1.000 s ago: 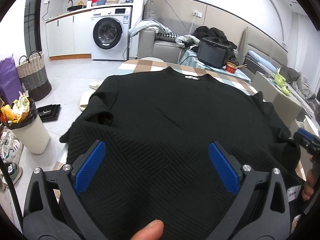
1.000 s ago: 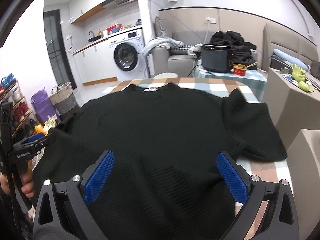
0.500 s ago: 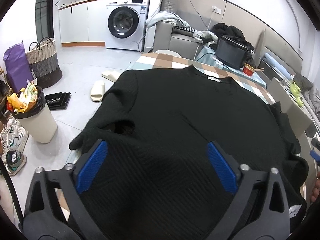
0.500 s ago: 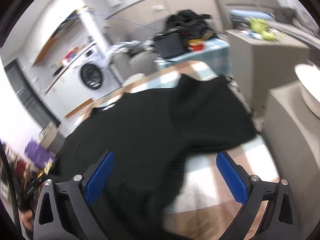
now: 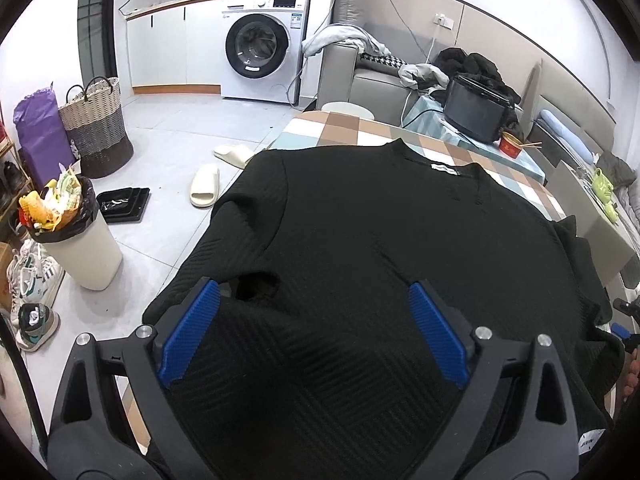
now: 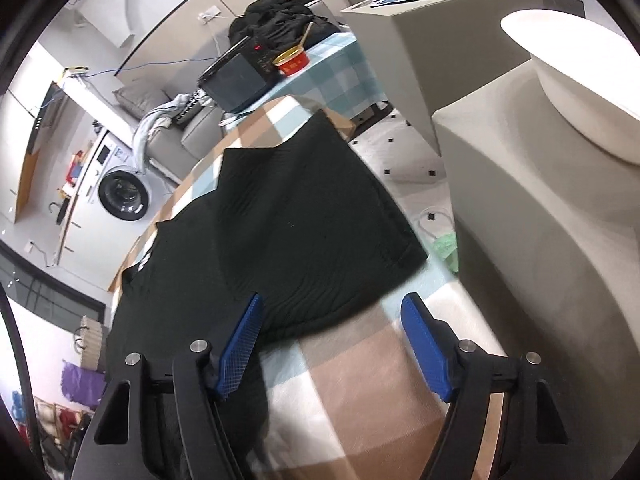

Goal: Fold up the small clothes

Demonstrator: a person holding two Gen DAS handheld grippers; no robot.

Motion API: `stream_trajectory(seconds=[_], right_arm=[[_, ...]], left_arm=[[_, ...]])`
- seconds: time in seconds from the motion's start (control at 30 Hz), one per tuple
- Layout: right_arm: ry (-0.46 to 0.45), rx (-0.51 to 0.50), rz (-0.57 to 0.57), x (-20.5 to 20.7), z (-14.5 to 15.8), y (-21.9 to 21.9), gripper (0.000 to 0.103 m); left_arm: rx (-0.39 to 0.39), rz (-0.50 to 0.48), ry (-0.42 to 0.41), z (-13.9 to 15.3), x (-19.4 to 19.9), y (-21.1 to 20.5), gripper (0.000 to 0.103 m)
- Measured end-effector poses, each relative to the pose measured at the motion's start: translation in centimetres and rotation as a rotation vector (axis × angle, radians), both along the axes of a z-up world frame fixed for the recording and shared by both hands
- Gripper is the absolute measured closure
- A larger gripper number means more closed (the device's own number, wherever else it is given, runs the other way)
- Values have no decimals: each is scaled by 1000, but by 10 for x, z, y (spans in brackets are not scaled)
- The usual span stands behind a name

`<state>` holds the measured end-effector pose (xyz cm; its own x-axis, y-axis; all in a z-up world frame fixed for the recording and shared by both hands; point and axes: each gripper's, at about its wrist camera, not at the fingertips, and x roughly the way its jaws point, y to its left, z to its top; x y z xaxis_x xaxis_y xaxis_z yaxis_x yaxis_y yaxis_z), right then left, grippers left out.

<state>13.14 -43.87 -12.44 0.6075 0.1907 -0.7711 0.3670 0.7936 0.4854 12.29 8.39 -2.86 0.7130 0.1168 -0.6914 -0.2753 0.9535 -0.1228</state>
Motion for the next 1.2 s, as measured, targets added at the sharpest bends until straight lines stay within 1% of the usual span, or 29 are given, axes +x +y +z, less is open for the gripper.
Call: stream_trajectory(seconds=[0.13, 0.2, 0.23, 0.27, 0.3, 0.33, 0.4, 0.47, 0.53, 0.63, 0.73, 0.8, 0.83, 0.9, 0.97, 1.03, 1.07, 1.1, 1.13, 1.2], right_arm=[[12, -54, -34, 6, -3, -6, 33], [29, -58, -55, 13, -8, -6, 39], [29, -63, -61, 15, -9, -6, 39], [26, -87, -68, 17, -9, -6, 47], [36, -101, -73, 22, -10, -6, 59], [41, -121, -83, 23, -10, -5, 65], [51, -150, -88, 28, -12, -6, 88], [46, -149, -90, 28, -13, -8, 92], [29, -163, -87, 27, -8, -6, 92], [-25, -184, -60, 27, 11, 1, 92], [-146, -185, 20, 32, 41, 18, 92], [-244, -183, 141, 43, 66, 43, 92], [-270, -175, 201, 49, 73, 56, 92], [-317, -148, 367, 61, 87, 93, 92], [-315, -140, 553, 73, 90, 138, 92], [-272, -156, 693, 78, 84, 174, 86], [-233, -161, 747, 81, 78, 190, 74], [-196, -159, 789, 82, 71, 201, 59], [-188, -158, 803, 81, 67, 206, 58], [-185, -169, 797, 79, 62, 207, 58]], left_arm=[[14, -13, 14, -3, 10, -6, 8], [16, -20, 17, -4, 13, -11, 8], [18, -23, 19, -4, 17, -12, 8], [19, -26, 20, -5, 17, -13, 8], [21, -29, 22, -5, 19, -15, 8], [22, -33, 23, -6, 22, -16, 8], [24, -37, 23, -7, 25, -18, 8], [24, -36, 24, -8, 25, -19, 8], [20, -35, 21, -8, 27, -19, 8], [13, -33, 13, -10, 31, -18, 8], [9, -31, 7, -11, 31, -14, 8], [5, -31, 2, -10, 30, -11, 8], [3, -28, 0, -10, 29, -9, 8], [4, -27, -6, -7, 25, -4, 8], [8, -18, -13, -4, 20, 1, 8], [9, -4, -15, -4, 18, 5, 8], [8, 6, -13, -4, 17, 8, 8], [5, 18, -10, -4, 16, 12, 8], [-3, 34, -9, -4, 14, 17, 7], [-19, 68, -7, -6, 10, 30, 7]])
